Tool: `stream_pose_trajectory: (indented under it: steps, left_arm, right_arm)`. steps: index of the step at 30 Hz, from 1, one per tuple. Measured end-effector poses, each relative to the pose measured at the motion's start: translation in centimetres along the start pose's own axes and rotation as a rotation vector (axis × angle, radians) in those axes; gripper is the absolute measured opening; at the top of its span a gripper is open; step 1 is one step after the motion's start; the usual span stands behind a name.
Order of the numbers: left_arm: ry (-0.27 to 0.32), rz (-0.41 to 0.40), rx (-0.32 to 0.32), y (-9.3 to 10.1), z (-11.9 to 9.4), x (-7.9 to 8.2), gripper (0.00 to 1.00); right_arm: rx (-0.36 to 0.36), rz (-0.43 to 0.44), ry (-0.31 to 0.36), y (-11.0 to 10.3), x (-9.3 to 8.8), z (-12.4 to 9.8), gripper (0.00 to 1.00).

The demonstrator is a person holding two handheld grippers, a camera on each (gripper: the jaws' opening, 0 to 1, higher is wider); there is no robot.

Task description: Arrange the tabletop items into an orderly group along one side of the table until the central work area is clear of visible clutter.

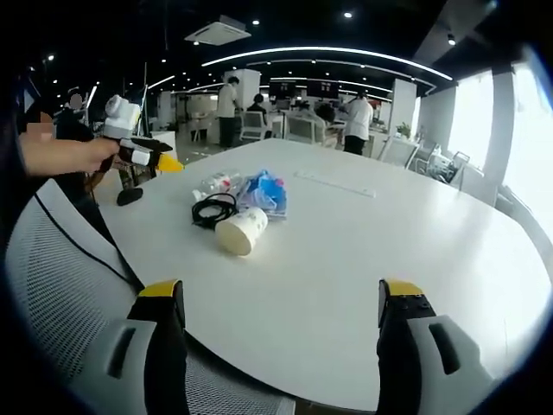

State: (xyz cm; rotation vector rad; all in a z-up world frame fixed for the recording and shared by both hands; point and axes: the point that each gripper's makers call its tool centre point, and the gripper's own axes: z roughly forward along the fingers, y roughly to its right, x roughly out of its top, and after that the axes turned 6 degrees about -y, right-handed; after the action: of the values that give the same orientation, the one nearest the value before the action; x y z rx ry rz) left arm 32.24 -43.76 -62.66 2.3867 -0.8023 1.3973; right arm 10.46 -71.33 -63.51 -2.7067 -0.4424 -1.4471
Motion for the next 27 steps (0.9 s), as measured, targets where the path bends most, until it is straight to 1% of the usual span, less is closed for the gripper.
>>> stream_pose_trajectory:
  steps: [4,8,11,18,23,27]
  left_arm:
    - [-0.016,-0.012,0.012,-0.4,1.6,-0.5,0.93]
    - [-0.020,-0.059,0.031,-1.1,3.0,-1.0,0.91]
    - [-0.036,-0.072,0.037,-1.3,3.9,-1.6,0.90]
    - [-0.060,-0.069,0.073,-2.4,5.2,-2.4,0.89]
    - [-0.071,-0.088,0.088,-3.1,6.1,-2.6,0.85]
    - [-0.056,-0.114,0.104,-3.5,6.7,-2.2,0.83]
  right_arm:
    - [-0.003,0.002,-0.003,0.4,0.0,0.0,0.92]
    - [-0.007,0.002,-0.006,0.6,0.0,0.1,0.92]
    - [-0.005,0.002,-0.011,0.6,-0.1,0.1,0.92]
    - [-0.003,0.001,-0.014,0.6,-0.1,0.3,0.91]
    - [-0.005,0.003,-0.013,0.6,-0.1,0.3,0.90]
    - [-0.001,0.002,-0.014,0.5,-0.1,0.3,0.89]
